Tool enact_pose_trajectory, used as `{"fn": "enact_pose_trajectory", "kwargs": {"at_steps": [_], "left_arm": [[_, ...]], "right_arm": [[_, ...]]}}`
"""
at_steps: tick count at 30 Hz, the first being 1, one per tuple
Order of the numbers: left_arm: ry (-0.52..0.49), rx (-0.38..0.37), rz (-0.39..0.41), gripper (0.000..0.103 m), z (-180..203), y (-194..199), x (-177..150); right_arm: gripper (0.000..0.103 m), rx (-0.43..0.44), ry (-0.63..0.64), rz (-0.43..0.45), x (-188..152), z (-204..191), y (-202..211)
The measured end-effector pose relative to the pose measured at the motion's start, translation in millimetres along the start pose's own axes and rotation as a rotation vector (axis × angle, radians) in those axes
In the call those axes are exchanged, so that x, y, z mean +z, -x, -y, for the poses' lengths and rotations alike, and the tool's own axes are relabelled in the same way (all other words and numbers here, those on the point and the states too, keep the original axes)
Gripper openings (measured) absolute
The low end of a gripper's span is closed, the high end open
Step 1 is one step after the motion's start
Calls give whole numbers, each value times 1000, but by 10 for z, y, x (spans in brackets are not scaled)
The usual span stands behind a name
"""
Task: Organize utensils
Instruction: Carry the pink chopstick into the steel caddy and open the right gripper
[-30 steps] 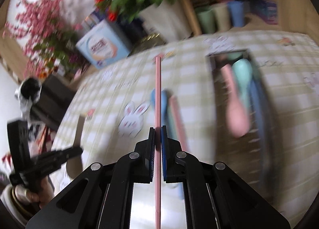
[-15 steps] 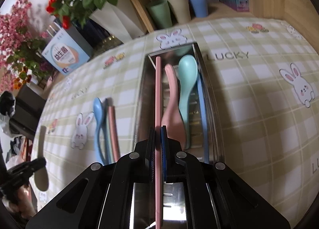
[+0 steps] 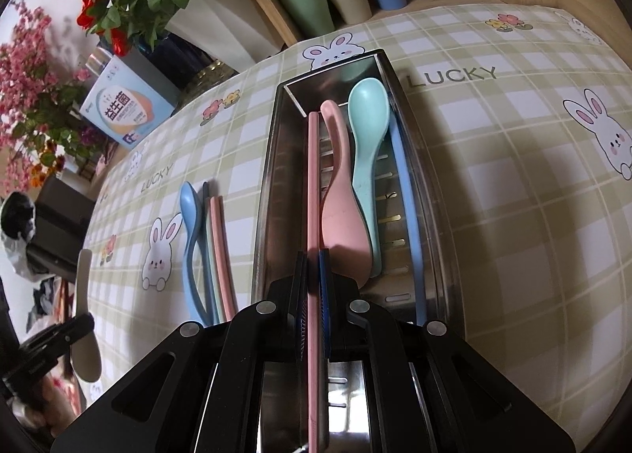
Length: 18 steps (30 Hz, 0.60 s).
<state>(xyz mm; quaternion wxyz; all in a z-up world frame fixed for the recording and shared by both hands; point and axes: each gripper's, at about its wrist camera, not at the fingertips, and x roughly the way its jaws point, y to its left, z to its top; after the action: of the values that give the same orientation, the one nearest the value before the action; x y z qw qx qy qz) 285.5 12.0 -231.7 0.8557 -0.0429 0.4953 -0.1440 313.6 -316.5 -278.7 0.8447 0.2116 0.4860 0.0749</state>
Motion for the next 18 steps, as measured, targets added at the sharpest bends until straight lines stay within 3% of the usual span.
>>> {"fn": "enact_pose_trajectory", "kwargs": {"at_steps": [14,18], "left_arm": [[-11,-18,23,9,57,157,-18],[-16,-25,30,9,94,209,-9]], "right_arm": [[8,1,-36,27,-38,25,224],[8,-74,-12,57,-60,-9,364]]}}
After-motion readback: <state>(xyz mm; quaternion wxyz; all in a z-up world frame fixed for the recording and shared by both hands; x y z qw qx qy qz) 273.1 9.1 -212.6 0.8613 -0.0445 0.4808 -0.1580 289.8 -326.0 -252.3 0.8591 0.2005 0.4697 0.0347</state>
